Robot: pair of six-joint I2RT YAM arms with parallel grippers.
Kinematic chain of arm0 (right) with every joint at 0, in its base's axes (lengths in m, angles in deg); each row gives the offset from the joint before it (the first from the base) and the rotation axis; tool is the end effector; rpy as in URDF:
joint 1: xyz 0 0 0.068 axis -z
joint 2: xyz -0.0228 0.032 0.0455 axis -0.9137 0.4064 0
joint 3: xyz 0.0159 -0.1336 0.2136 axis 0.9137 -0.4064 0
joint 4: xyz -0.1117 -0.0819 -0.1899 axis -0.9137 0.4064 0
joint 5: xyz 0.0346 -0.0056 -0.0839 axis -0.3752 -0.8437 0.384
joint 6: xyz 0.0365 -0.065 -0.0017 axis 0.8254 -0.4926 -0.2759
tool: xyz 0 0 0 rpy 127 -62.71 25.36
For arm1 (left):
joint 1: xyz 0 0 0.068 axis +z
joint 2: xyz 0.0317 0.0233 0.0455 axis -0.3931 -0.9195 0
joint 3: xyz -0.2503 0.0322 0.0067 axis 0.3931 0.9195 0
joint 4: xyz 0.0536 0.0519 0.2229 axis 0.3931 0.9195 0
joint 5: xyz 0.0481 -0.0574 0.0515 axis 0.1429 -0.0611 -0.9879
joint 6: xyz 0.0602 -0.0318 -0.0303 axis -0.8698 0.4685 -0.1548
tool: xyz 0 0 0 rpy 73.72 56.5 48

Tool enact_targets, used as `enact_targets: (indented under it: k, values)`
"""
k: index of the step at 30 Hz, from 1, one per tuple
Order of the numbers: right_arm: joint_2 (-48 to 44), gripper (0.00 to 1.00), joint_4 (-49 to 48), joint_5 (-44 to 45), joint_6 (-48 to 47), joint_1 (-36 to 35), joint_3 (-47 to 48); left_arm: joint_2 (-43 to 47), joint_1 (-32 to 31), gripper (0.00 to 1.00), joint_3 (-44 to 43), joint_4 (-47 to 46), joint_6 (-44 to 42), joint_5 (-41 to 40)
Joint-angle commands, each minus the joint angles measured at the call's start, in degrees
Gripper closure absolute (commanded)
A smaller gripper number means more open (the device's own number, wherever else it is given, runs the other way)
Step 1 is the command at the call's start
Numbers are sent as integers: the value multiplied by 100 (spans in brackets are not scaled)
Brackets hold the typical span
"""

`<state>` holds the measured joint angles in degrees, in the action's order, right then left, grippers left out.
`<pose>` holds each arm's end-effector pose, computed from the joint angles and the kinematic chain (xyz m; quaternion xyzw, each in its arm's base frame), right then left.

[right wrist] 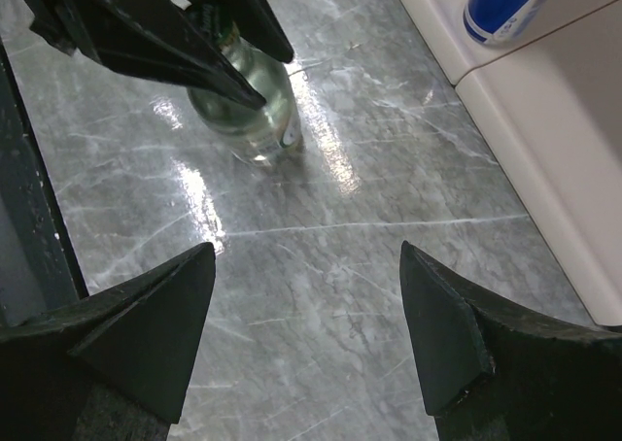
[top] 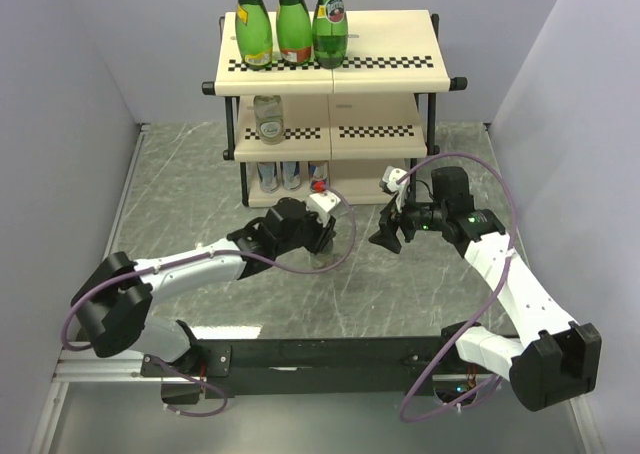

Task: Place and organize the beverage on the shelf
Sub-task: Move the drink to the center of the board.

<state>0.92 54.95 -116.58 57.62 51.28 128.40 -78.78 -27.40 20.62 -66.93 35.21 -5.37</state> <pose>0.2045 0.0986 0.2724 -0.4737 0.7121 0.2797 0.4361 0.2034 -0.2467 0.2336 0.3321 0.7677 -0.2476 0.4889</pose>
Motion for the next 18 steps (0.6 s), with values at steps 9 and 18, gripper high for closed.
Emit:
enact_targets:
  k: [9, 18]
  values:
    - [78, 18, -10, 20, -112, 50, 189, 55, -131, 50, -271, -1086, 169, -315]
    - [105, 18, -1, 28, -130, 50, 181, 608, -122, 12, 54, -1289, 275, -587]
